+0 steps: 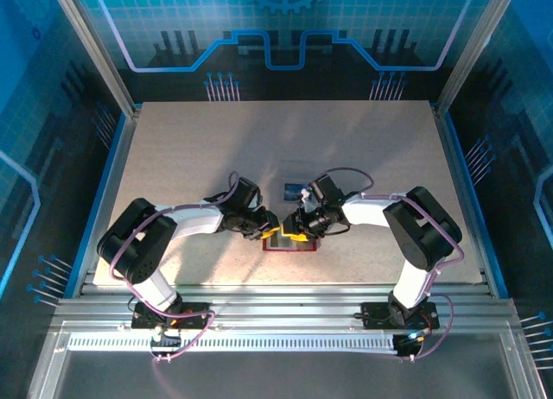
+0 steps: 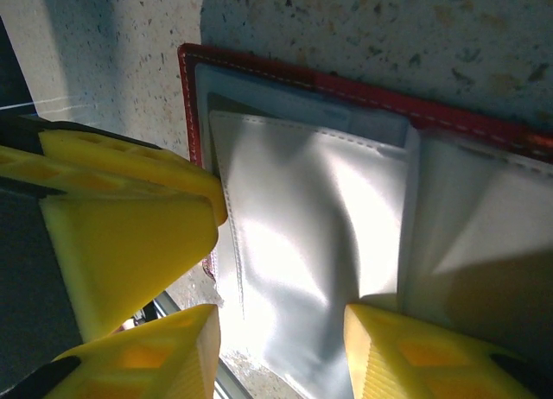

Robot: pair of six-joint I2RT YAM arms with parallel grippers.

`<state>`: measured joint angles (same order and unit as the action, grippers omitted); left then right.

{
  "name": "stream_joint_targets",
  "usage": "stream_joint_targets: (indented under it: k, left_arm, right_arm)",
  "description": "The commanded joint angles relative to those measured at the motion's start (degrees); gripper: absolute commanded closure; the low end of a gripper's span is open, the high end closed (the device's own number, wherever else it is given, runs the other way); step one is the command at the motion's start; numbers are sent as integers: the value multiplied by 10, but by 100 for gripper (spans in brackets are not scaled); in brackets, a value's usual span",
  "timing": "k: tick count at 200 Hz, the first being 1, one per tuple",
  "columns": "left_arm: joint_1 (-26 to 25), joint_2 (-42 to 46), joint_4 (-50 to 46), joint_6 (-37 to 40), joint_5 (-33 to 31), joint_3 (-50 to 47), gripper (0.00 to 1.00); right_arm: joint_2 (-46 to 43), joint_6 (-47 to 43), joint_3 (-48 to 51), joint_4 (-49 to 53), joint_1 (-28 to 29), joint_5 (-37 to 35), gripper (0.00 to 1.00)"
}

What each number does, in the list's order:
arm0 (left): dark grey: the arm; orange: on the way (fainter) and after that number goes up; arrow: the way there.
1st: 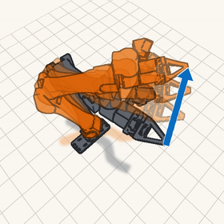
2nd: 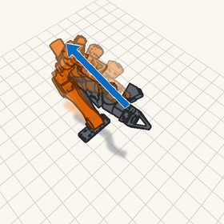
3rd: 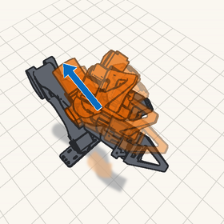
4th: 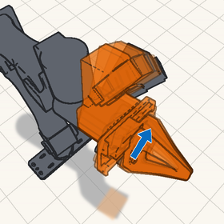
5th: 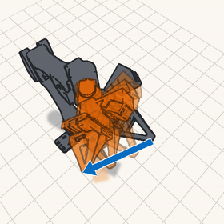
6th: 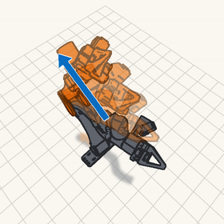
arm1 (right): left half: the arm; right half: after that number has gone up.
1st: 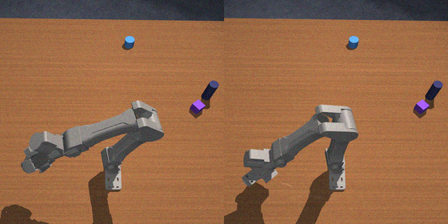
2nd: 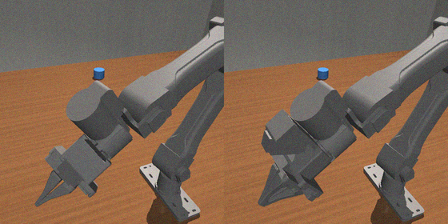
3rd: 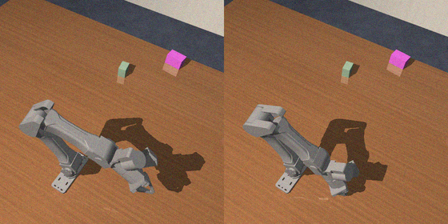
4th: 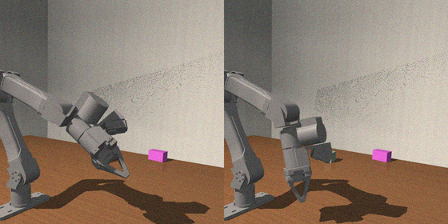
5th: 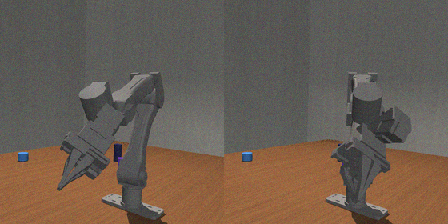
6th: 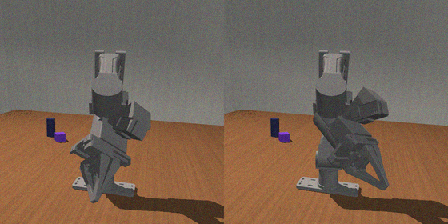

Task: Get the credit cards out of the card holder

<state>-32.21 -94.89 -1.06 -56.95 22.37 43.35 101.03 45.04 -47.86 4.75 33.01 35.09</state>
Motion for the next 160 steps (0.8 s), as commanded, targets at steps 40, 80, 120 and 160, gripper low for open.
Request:
stream_joint_targets:
  k: [40,80,120,160]
  left_arm:
    - [-11,-14,3,-7,15,7,76]
    - [-12,-17,5,-7,16,4,76]
    - [-12,-25,26,-15,31,1,76]
    - [-12,-23,26,-17,29,1,76]
  right_arm:
    - [-6,11,17,-3,-6,6,57]
    - [-8,15,21,-13,-6,10,57]
    - [-11,22,22,-25,-7,15,57]
    - [-32,26,27,-32,-8,15,57]
